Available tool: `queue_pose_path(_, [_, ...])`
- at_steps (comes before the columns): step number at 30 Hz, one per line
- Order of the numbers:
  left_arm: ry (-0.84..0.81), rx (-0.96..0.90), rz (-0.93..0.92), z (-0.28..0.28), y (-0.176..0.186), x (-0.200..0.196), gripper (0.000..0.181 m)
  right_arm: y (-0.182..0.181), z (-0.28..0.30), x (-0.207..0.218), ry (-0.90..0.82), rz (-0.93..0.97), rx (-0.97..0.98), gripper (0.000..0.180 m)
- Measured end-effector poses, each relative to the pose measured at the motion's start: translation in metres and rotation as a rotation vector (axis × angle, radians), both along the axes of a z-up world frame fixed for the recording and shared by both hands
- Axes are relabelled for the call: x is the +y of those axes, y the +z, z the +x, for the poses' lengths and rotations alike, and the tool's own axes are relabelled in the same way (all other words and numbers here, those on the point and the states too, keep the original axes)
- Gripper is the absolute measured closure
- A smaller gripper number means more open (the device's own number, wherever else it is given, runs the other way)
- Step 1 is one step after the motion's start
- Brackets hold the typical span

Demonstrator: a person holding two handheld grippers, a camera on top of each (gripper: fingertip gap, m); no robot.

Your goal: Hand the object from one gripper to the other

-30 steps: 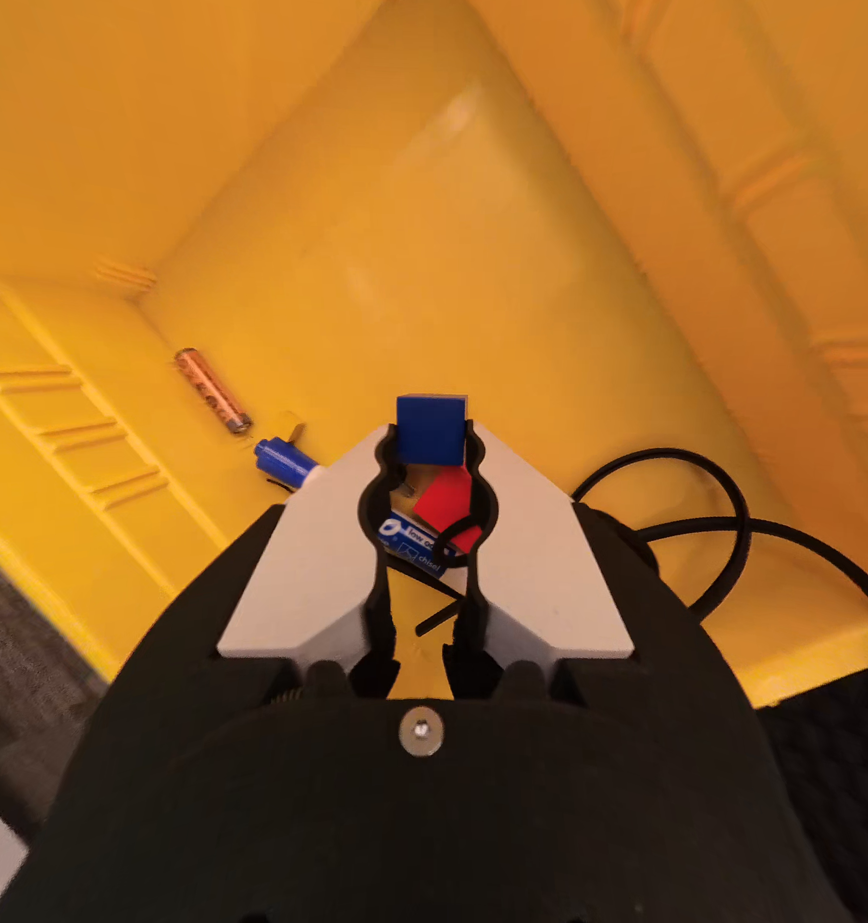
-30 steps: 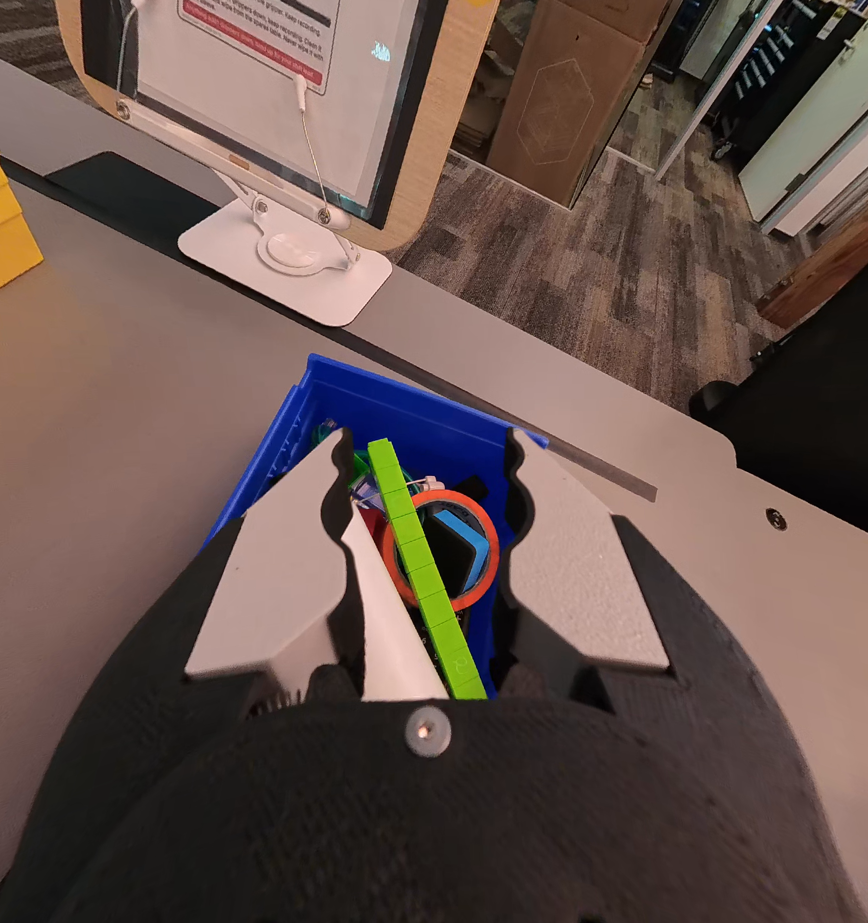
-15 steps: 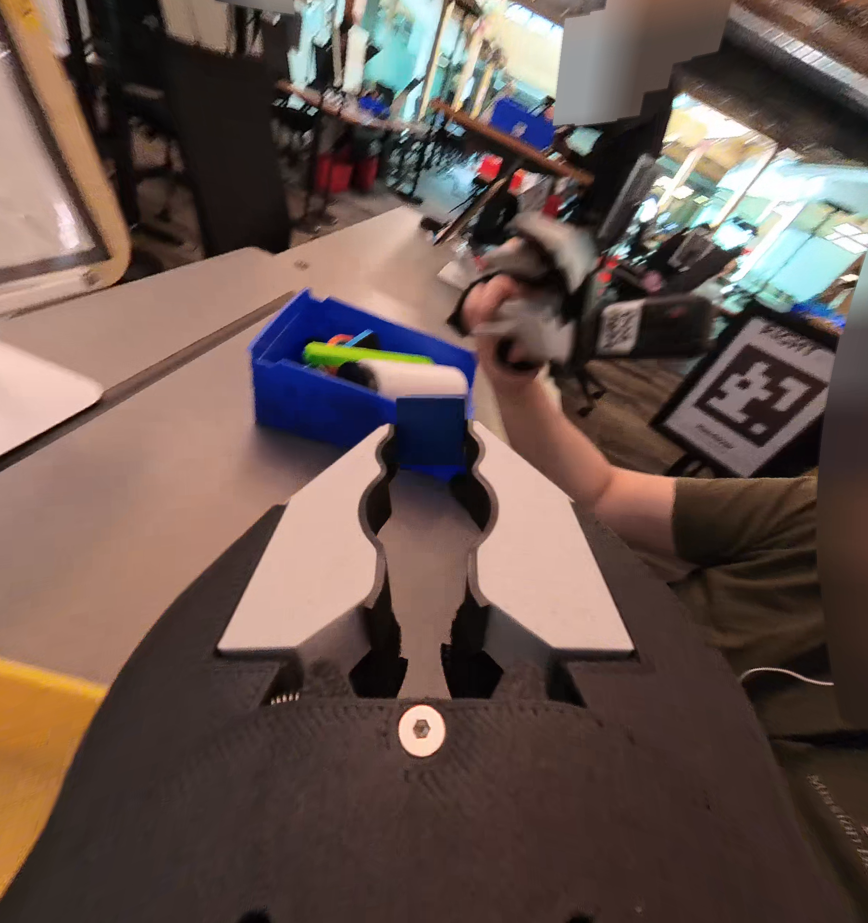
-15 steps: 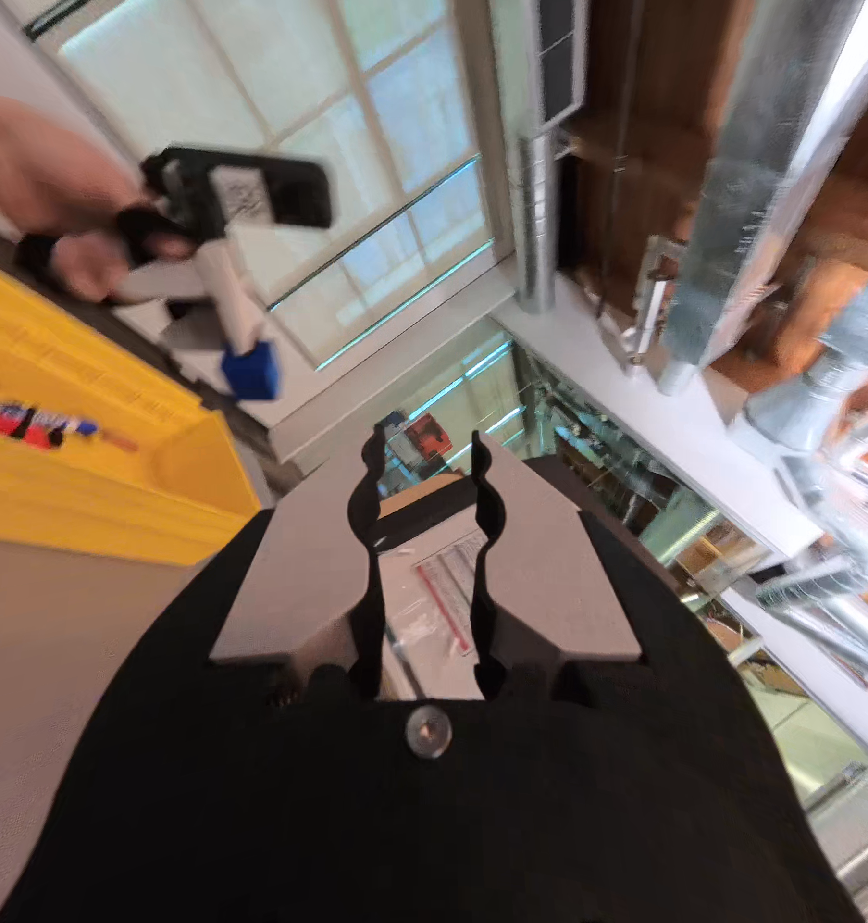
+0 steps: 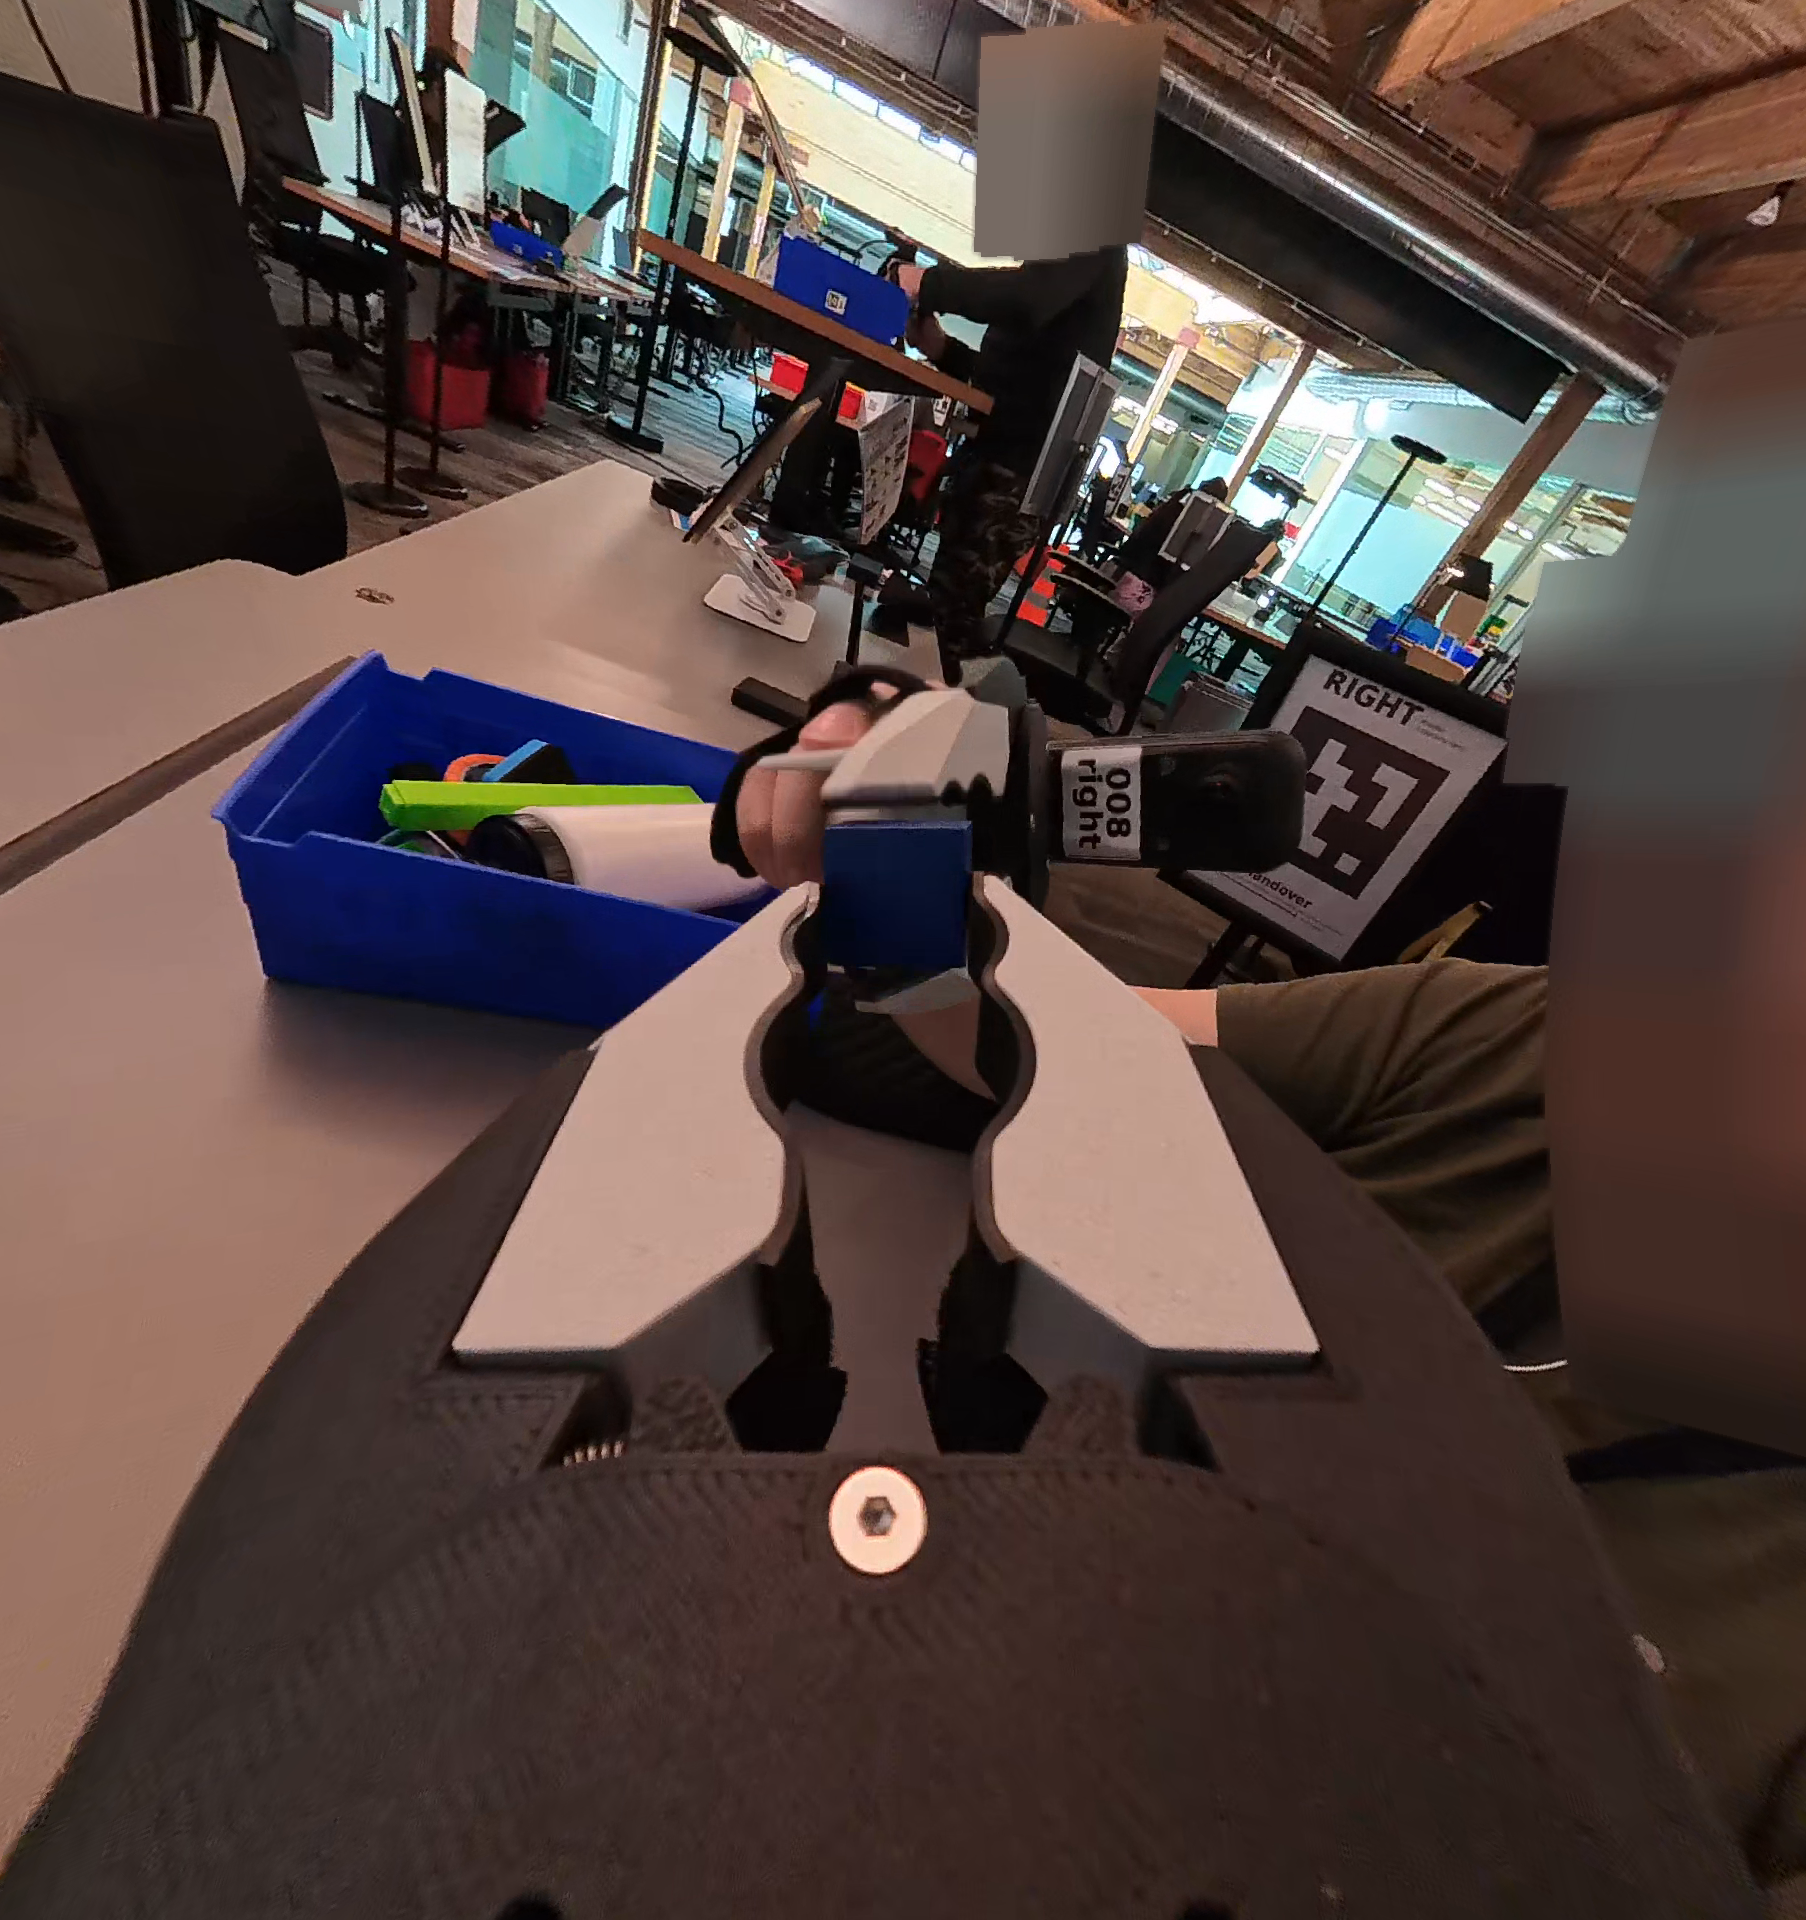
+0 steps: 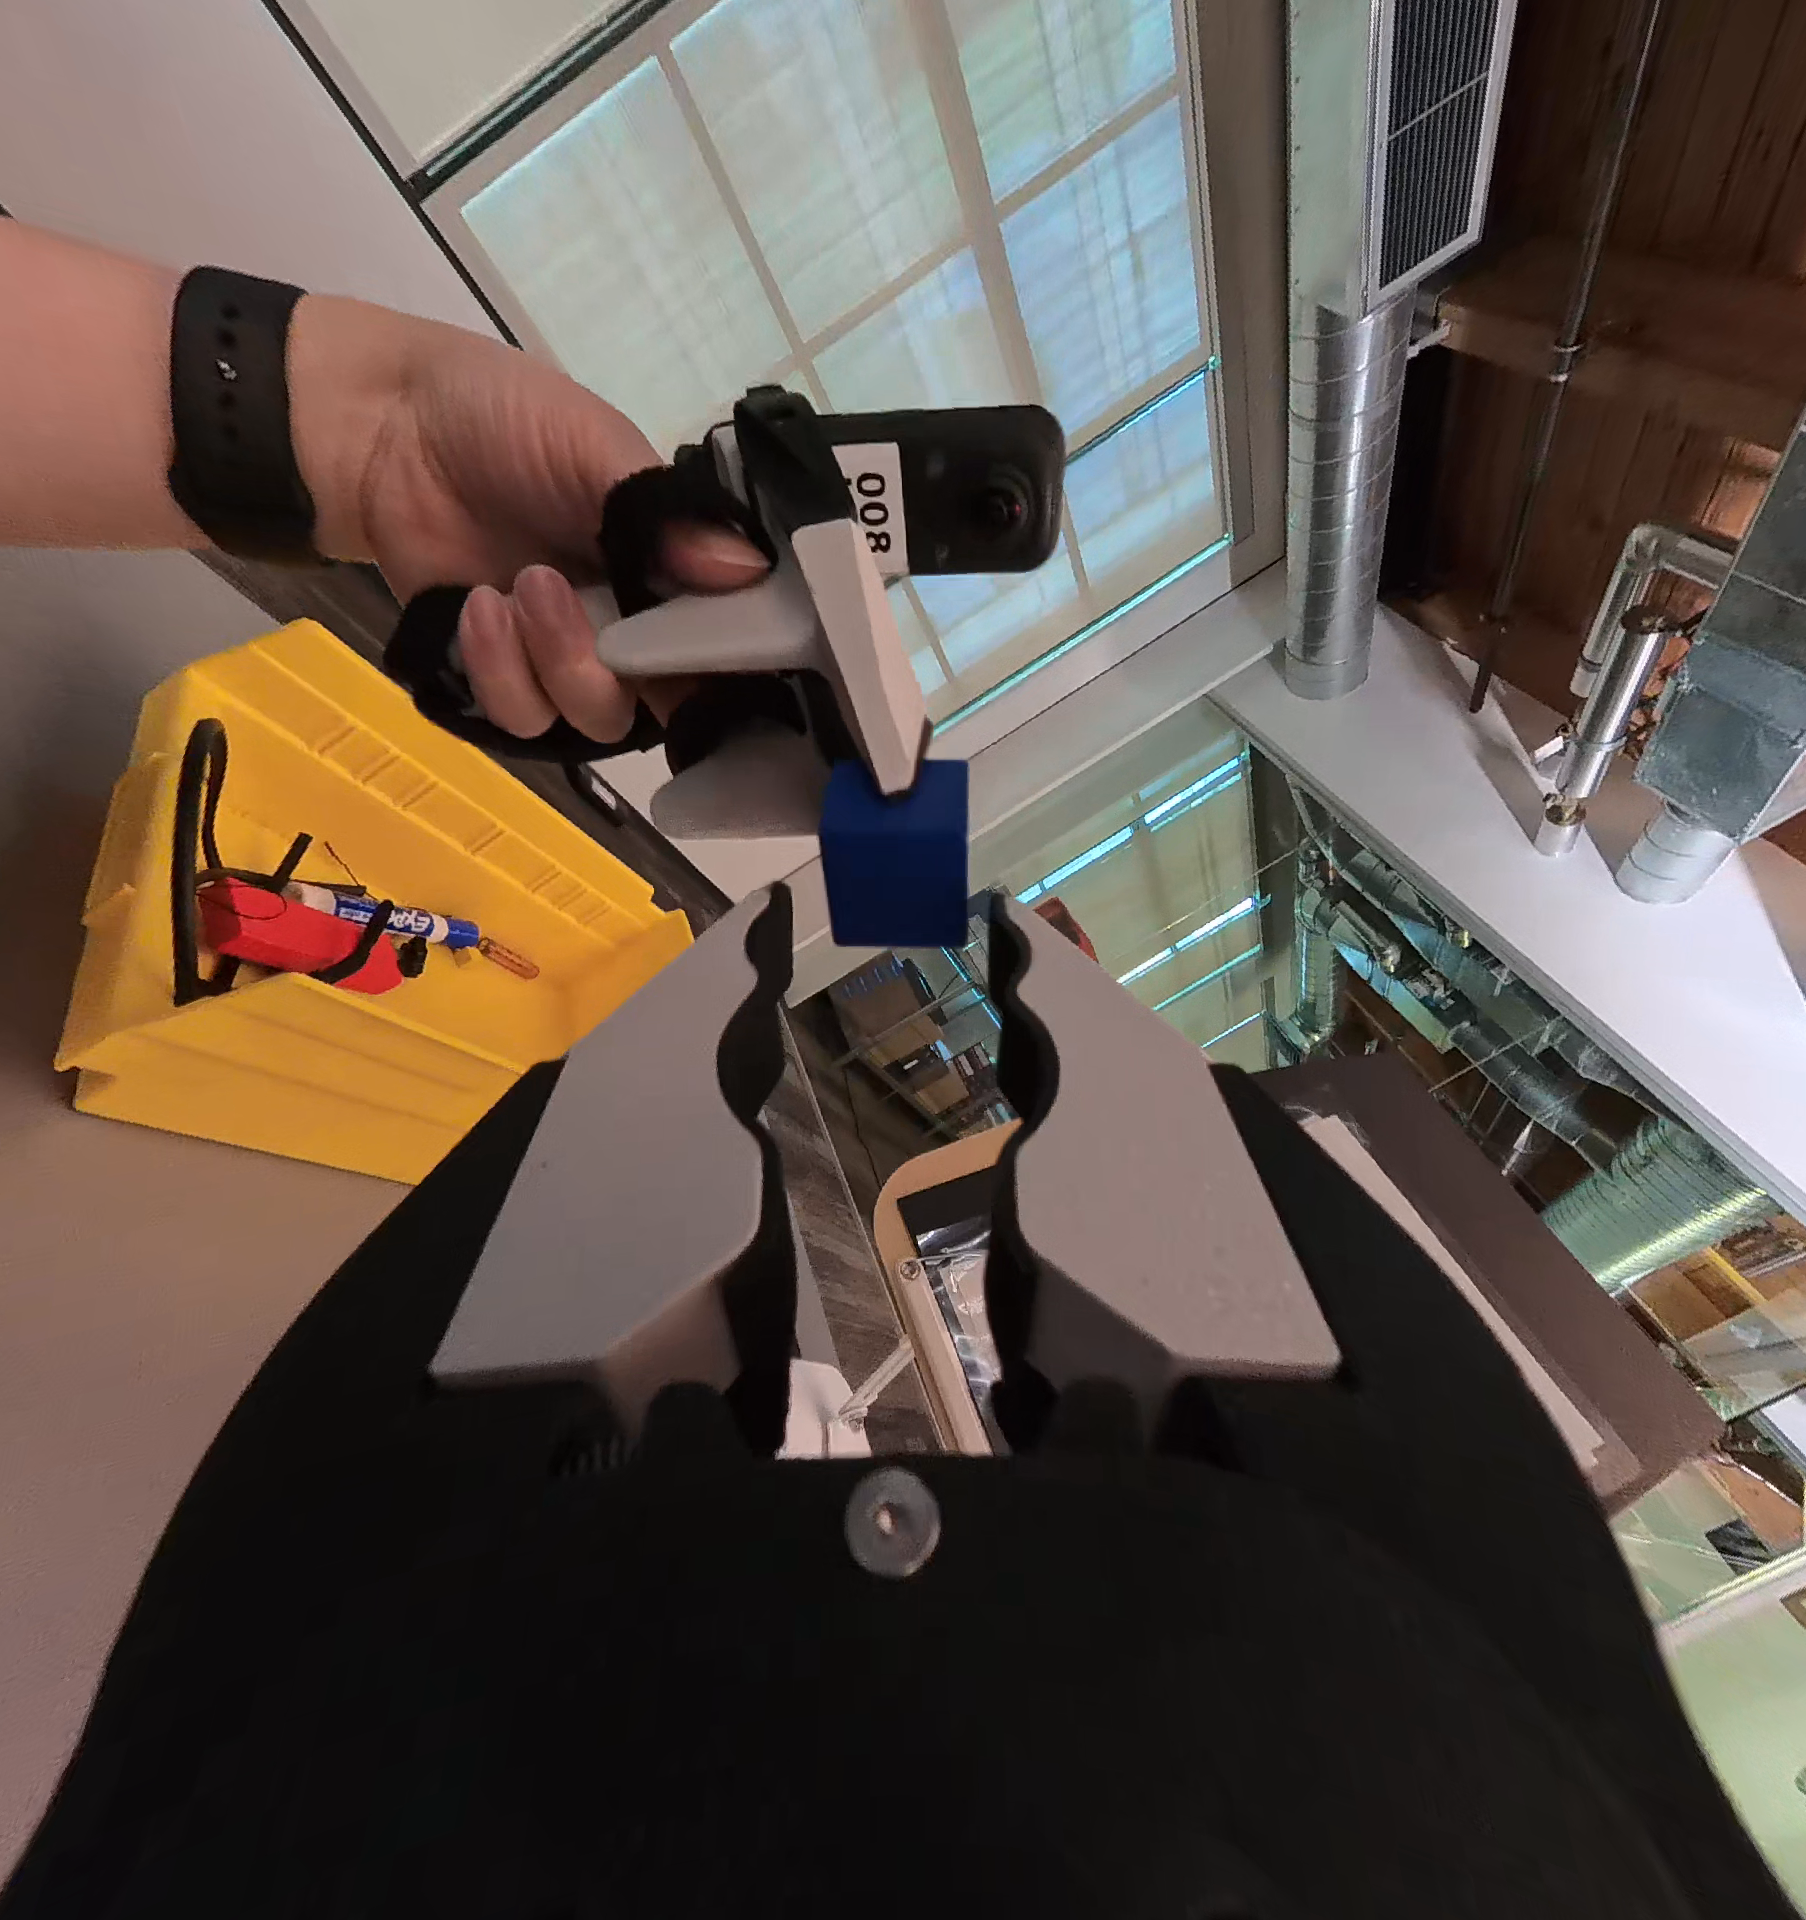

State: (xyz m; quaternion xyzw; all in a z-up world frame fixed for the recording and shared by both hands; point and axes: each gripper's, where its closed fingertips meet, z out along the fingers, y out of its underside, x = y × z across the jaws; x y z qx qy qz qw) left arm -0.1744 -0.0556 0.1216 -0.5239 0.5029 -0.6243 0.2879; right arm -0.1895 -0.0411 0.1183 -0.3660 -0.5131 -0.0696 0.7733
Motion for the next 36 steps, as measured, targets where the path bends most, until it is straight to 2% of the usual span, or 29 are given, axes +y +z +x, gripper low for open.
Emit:
queue_pose_path(1, [-0.002, -0.006, 0.005, 0.001, 0.001, -0.001, 0.156, 0.000, -0.001, 0.000, -0.005, 0.003, 0.002, 0.148])
queue_pose_path(2, [0.000, -0.009, 0.011, 0.002, 0.001, -0.001, 0.156, 0.003, 0.001, 0.001, -0.023, 0.017, 0.015, 0.155])
queue_pose_path(7, [0.063, -0.039, 0.101, -0.001, 0.008, 0.003, 0.109, 0.011, 0.006, -0.001, 0.012, -0.052, 0.075, 0.155])
queue_pose_path(10, [0.288, -0.108, 0.391, -0.009, 0.021, 0.026, 0.090, 0.010, 0.015, 0.012, 0.078, -0.326, 0.194, 0.155])
queue_pose_path(11, [0.375, -0.112, 0.522, -0.012, 0.023, 0.033, 0.080, 0.008, 0.017, 0.016, 0.118, -0.463, 0.242, 0.155])
queue_pose_path(13, [0.493, -0.104, 0.801, -0.016, 0.025, 0.037, 0.074, 0.002, 0.016, 0.017, 0.251, -0.783, 0.353, 0.155])
queue_pose_path(16, [0.547, -0.166, 1.126, -0.010, 0.027, 0.018, 0.086, 0.001, 0.011, 0.007, 0.505, -1.189, 0.511, 0.155])
queue_pose_path(18, [0.496, -0.205, 1.185, -0.003, 0.026, -0.001, 0.098, 0.006, 0.011, 0.003, 0.628, -1.311, 0.589, 0.155])
queue_pose_path(21, [0.488, -0.123, 1.286, 0.004, 0.013, 0.000, 0.111, -0.003, 0.007, -0.005, 0.682, -1.460, 0.552, 0.155])
queue_pose_path(26, [0.456, -0.036, 1.400, 0.009, -0.008, 0.004, 0.139, -0.015, 0.002, -0.011, 0.665, -1.556, 0.502, 0.155])
queue_pose_path(33, [0.386, 0.011, 1.422, 0.011, -0.023, 0.002, 0.152, -0.023, 0.000, -0.015, 0.657, -1.621, 0.463, 0.155])
queue_pose_path(36, [0.399, -0.032, 1.427, 0.010, -0.016, -0.001, 0.155, -0.016, 0.002, -0.016, 0.690, -1.578, 0.469, 0.153])
